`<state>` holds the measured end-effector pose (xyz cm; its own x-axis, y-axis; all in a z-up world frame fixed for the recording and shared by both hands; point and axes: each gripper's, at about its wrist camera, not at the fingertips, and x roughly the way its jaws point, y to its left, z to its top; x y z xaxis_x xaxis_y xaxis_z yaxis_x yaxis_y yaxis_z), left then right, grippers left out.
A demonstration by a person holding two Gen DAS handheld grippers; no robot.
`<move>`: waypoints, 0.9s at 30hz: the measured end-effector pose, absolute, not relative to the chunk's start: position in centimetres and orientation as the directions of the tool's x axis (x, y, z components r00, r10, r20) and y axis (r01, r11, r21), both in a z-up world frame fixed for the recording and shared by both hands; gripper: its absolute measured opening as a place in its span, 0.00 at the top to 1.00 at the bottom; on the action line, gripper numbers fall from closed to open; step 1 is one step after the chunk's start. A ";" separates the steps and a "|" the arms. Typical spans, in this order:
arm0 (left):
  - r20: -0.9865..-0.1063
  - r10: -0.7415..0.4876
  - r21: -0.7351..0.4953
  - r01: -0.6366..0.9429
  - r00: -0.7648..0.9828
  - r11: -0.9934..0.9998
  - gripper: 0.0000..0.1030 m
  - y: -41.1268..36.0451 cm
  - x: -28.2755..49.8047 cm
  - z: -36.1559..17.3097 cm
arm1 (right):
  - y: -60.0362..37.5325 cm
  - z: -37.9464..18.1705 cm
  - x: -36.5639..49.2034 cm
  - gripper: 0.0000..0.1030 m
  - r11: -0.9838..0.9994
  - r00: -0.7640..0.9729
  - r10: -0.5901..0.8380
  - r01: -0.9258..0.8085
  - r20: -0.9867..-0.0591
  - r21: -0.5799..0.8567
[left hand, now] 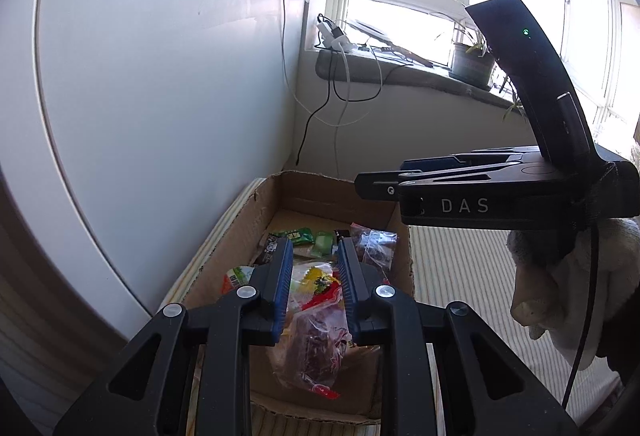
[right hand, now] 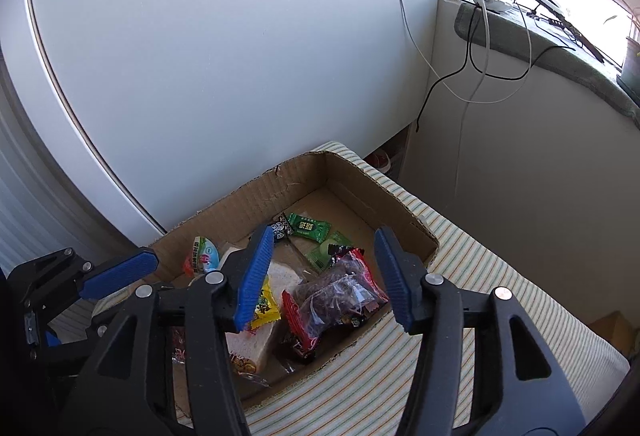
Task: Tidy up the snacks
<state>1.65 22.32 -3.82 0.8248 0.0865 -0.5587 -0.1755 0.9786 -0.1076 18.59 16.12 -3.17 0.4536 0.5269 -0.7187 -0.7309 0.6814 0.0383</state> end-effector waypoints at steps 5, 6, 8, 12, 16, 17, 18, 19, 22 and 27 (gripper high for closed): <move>-0.550 0.094 -0.106 -0.180 0.830 0.978 0.75 21.7 0.6 -3.1 | 14.4 -2.0 17.3 0.27 0.694 0.496 0.520 -0.720 -0.695 0.006; -0.548 0.092 -0.107 -0.179 0.831 0.978 0.73 21.6 0.3 -2.9 | 14.0 -1.9 17.0 0.23 0.699 0.506 0.516 -0.716 -0.691 -0.002; -0.546 0.097 -0.111 -0.187 0.832 0.976 0.68 21.4 -0.2 -2.6 | 12.9 -1.5 16.2 0.20 0.711 0.525 0.512 -0.703 -0.680 -0.008; -0.537 0.111 -0.118 -0.205 0.836 0.972 0.50 20.9 -1.5 -1.9 | 10.2 -0.8 14.1 0.17 0.738 0.569 0.500 -0.674 -0.652 -0.023; -0.524 0.136 -0.101 -0.220 0.841 0.970 0.41 20.1 -2.8 -1.1 | 7.4 -0.1 11.1 0.12 0.750 0.607 0.491 -0.659 -0.625 -0.051; -0.524 0.140 -0.101 -0.224 0.840 0.969 0.38 19.9 -3.2 -1.0 | 6.8 0.0 10.2 0.10 0.753 0.615 0.491 -0.656 -0.616 -0.055; -0.525 0.142 -0.099 -0.226 0.839 0.969 0.33 19.8 -3.5 -0.9 | 6.2 0.1 9.3 0.10 0.751 0.619 0.496 -0.658 -0.610 -0.056; -0.525 0.153 -0.091 -0.234 0.837 0.968 0.30 19.5 -3.8 -0.8 | 5.7 0.2 8.3 0.10 0.746 0.620 0.499 -0.663 -0.606 -0.063; -0.524 0.185 -0.060 -0.253 0.831 0.966 0.23 18.6 -4.7 -0.7 | 4.5 0.0 6.0 0.10 0.762 0.668 0.465 -0.636 -0.581 -0.122; -0.535 0.198 -0.055 -0.268 0.822 0.962 0.20 17.4 -5.8 -0.8 | 1.6 -1.0 3.4 0.10 0.804 0.699 0.446 -0.587 -0.559 -0.093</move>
<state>-5.77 17.44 -0.78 0.8216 0.1977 -0.5347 -0.2675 0.9619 -0.0555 3.38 1.59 -1.02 0.6989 0.4455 -0.5595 -0.5869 0.8044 -0.0926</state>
